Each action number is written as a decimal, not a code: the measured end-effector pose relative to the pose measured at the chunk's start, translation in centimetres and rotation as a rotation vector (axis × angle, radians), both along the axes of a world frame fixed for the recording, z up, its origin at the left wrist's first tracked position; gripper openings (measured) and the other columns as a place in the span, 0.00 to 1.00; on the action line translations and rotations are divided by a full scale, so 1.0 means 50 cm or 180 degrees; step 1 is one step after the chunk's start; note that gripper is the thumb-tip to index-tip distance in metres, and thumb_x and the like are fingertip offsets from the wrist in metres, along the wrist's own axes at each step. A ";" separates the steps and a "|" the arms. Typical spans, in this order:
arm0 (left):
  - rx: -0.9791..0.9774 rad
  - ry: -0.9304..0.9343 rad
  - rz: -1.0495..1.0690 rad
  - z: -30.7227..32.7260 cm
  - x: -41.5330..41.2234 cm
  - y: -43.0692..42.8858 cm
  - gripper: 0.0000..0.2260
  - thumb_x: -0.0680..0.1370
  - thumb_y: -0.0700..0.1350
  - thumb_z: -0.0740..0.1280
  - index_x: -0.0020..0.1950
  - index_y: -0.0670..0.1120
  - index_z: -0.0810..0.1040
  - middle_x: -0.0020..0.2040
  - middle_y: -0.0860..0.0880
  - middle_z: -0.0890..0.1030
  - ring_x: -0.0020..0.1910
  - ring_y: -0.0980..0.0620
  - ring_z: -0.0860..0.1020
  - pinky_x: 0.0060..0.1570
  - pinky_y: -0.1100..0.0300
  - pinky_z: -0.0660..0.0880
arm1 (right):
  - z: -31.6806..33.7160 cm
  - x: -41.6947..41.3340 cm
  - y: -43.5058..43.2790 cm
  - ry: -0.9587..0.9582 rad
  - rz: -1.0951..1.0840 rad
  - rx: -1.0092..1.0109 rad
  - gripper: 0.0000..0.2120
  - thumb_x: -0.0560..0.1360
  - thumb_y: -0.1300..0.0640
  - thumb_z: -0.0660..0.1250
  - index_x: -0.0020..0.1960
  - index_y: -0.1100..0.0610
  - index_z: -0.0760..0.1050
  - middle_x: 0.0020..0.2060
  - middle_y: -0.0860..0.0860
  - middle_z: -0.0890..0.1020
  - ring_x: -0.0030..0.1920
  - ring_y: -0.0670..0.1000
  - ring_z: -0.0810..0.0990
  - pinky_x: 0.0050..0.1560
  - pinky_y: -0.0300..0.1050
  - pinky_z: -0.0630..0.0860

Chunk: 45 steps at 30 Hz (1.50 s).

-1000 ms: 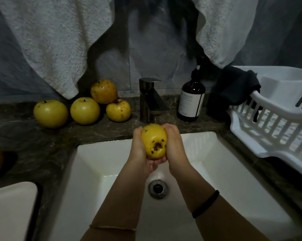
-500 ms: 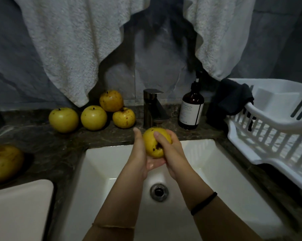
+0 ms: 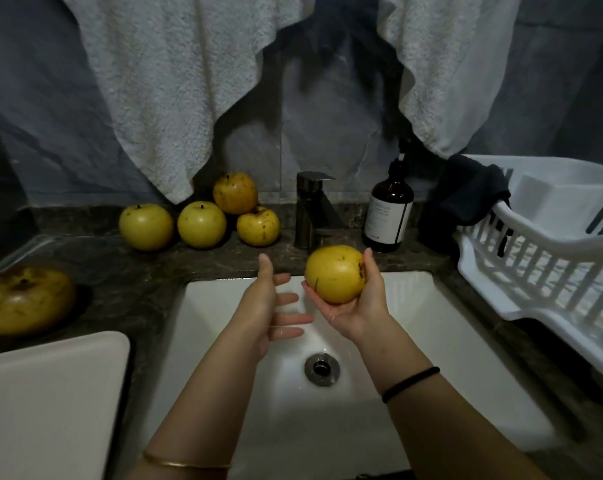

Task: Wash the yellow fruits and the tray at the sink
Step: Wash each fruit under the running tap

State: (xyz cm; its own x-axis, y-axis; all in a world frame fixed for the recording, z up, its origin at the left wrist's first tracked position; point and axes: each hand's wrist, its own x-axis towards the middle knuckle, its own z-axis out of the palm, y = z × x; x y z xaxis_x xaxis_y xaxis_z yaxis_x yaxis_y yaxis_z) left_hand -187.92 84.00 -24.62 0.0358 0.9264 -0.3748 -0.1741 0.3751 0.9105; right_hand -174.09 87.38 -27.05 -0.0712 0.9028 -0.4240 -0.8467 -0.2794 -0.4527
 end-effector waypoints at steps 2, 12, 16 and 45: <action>-0.0056 -0.0003 -0.0075 -0.008 -0.005 -0.006 0.29 0.79 0.65 0.47 0.67 0.47 0.72 0.59 0.41 0.78 0.41 0.43 0.83 0.38 0.52 0.79 | -0.001 -0.003 0.000 -0.0052 -0.0002 -0.0021 0.35 0.70 0.35 0.67 0.69 0.54 0.66 0.60 0.64 0.72 0.54 0.67 0.76 0.45 0.63 0.80; 0.0326 -0.0080 -0.0506 -0.022 0.017 -0.013 0.16 0.81 0.59 0.55 0.66 0.59 0.70 0.52 0.49 0.80 0.44 0.46 0.84 0.45 0.51 0.81 | -0.023 0.002 0.017 -0.0440 -0.0024 -0.0061 0.41 0.67 0.28 0.62 0.71 0.53 0.64 0.61 0.66 0.73 0.45 0.67 0.82 0.36 0.57 0.82; 0.0386 -0.0031 -0.0415 -0.023 0.022 -0.012 0.19 0.80 0.58 0.57 0.71 0.56 0.69 0.60 0.48 0.75 0.50 0.47 0.82 0.47 0.50 0.81 | -0.028 0.001 0.021 -0.0921 0.0024 0.0019 0.41 0.69 0.26 0.57 0.72 0.52 0.63 0.62 0.63 0.75 0.53 0.63 0.80 0.48 0.56 0.80; 0.0529 -0.0152 0.0143 -0.035 0.058 0.065 0.24 0.77 0.59 0.62 0.70 0.56 0.61 0.47 0.49 0.76 0.34 0.52 0.81 0.41 0.53 0.81 | -0.012 -0.020 0.004 -0.2841 0.0280 0.0965 0.23 0.74 0.57 0.70 0.67 0.57 0.68 0.59 0.56 0.78 0.53 0.50 0.80 0.52 0.42 0.78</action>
State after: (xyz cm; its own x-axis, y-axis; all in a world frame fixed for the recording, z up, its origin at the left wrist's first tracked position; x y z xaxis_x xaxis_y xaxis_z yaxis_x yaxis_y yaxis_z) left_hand -185.04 87.26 -26.36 0.0070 0.9765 -0.2154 -0.2319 0.2111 0.9496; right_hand -175.09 87.60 -27.64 0.0933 0.9903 -0.1030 -0.1340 -0.0900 -0.9869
